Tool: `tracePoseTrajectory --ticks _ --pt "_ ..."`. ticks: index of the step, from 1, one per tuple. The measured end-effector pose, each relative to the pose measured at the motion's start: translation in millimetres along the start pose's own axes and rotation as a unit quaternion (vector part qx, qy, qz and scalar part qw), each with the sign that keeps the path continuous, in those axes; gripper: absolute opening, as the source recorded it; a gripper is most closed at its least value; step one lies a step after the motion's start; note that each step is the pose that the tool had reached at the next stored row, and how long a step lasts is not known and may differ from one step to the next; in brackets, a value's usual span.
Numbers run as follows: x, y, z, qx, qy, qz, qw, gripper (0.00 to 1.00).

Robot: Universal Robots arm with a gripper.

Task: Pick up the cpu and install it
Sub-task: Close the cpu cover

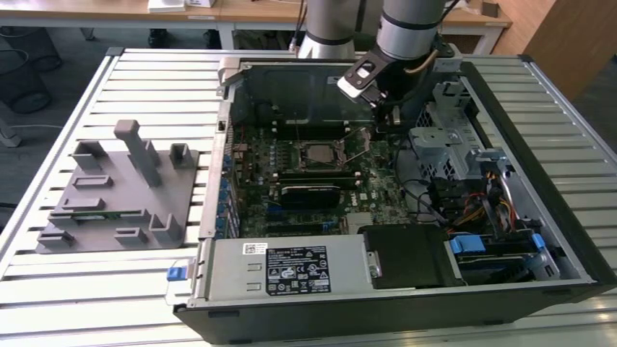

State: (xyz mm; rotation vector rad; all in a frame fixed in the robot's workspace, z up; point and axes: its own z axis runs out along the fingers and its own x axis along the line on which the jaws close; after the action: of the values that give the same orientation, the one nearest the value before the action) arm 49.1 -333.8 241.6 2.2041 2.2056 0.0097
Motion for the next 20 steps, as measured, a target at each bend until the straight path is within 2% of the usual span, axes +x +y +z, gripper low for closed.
tracePoseTrajectory --ticks 9,20 --pt "0.0 -20.1 0.4 0.0000 0.0001 -0.003 1.0000 0.11" --pt "0.2 -58.7 -0.4 -0.0003 0.0000 -0.004 1.0000 0.11"
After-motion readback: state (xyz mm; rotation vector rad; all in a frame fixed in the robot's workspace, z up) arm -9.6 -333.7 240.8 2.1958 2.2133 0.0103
